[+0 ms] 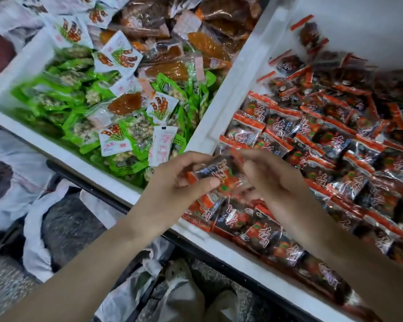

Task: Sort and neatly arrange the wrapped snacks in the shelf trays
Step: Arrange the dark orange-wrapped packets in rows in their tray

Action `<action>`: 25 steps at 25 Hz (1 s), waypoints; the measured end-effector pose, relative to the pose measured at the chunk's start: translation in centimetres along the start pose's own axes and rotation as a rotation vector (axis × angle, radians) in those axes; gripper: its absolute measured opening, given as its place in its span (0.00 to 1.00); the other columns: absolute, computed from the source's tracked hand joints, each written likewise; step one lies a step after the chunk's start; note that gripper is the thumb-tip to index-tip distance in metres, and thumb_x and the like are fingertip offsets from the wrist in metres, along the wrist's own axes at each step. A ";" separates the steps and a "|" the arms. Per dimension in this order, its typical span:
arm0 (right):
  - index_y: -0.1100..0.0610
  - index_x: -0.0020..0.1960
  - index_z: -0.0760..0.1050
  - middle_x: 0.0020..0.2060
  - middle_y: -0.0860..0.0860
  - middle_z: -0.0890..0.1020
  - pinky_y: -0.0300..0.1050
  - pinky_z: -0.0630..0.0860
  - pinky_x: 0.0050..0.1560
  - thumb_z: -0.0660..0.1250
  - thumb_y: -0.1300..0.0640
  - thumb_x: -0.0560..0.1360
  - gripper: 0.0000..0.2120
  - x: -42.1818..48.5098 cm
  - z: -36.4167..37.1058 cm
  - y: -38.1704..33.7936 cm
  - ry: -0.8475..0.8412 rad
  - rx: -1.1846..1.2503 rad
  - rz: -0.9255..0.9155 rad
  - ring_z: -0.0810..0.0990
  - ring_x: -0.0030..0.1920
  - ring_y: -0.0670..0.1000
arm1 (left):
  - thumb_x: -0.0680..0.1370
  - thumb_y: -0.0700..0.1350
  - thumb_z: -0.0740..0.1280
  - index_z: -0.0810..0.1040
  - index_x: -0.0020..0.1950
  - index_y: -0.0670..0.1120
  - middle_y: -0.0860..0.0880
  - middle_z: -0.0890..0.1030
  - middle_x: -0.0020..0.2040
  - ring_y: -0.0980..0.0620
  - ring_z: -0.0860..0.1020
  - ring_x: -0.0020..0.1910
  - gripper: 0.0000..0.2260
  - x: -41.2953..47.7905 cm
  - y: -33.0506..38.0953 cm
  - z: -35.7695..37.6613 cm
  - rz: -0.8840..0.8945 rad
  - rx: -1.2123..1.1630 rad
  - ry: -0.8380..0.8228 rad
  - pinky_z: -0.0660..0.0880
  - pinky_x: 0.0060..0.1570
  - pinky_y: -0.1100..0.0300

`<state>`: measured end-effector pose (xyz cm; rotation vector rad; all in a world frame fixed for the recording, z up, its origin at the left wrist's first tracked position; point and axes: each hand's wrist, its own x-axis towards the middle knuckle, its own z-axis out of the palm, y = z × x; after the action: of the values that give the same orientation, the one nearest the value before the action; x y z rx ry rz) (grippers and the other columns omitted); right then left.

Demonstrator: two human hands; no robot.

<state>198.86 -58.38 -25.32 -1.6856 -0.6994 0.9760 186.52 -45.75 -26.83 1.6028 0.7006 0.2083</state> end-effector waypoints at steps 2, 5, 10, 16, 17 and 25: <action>0.54 0.52 0.78 0.37 0.53 0.84 0.43 0.81 0.36 0.66 0.51 0.71 0.12 0.0 -1.0 0.1 -0.041 0.012 0.059 0.84 0.37 0.52 | 0.70 0.38 0.73 0.78 0.51 0.51 0.55 0.83 0.42 0.59 0.82 0.39 0.13 -0.2 0.0 0.8 -0.023 -0.023 -0.052 0.75 0.38 0.70; 0.61 0.55 0.75 0.37 0.54 0.85 0.39 0.80 0.34 0.68 0.59 0.71 0.13 -0.2 -2.5 0.8 -0.026 0.059 0.187 0.84 0.36 0.54 | 0.69 0.36 0.74 0.73 0.55 0.51 0.50 0.84 0.44 0.55 0.83 0.42 0.20 -0.4 0.1 2.2 -0.091 -0.106 -0.014 0.78 0.42 0.66; 0.49 0.54 0.73 0.44 0.42 0.82 0.26 0.73 0.45 0.70 0.52 0.69 0.14 -2.3 -2.6 1.6 -0.219 -0.372 0.104 0.79 0.46 0.36 | 0.69 0.36 0.74 0.74 0.49 0.49 0.52 0.84 0.40 0.57 0.83 0.41 0.15 0.2 0.2 3.0 -0.046 -0.098 0.066 0.75 0.40 0.70; 0.44 0.46 0.73 0.39 0.41 0.80 0.25 0.72 0.43 0.69 0.57 0.72 0.09 -2.1 -1.8 3.0 0.023 -0.383 -0.009 0.78 0.43 0.36 | 0.75 0.37 0.69 0.75 0.50 0.50 0.57 0.81 0.44 0.62 0.79 0.46 0.09 -0.2 -0.8 3.5 0.183 0.271 -0.091 0.74 0.48 0.68; 0.45 0.45 0.74 0.39 0.39 0.80 0.23 0.70 0.43 0.69 0.58 0.73 0.08 -1.9 -1.8 3.5 0.052 -0.404 0.002 0.77 0.43 0.33 | 0.75 0.40 0.68 0.75 0.52 0.50 0.58 0.79 0.47 0.62 0.78 0.49 0.08 -0.4 -1.3 2.9 0.241 0.383 -0.076 0.74 0.51 0.67; 0.53 0.56 0.76 0.46 0.45 0.82 0.30 0.75 0.46 0.66 0.61 0.76 0.10 -0.5 -1.3 5.6 0.066 -0.678 -0.154 0.74 0.41 0.30 | 0.66 0.49 0.70 0.74 0.67 0.41 0.45 0.74 0.67 0.47 0.63 0.69 0.29 -0.6 -4.8 0.5 0.570 1.269 -0.263 0.55 0.67 0.54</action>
<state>199.68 -61.11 -30.33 -2.1871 -1.1865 0.5967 184.82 -46.48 -31.29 2.9638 0.0764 -0.0823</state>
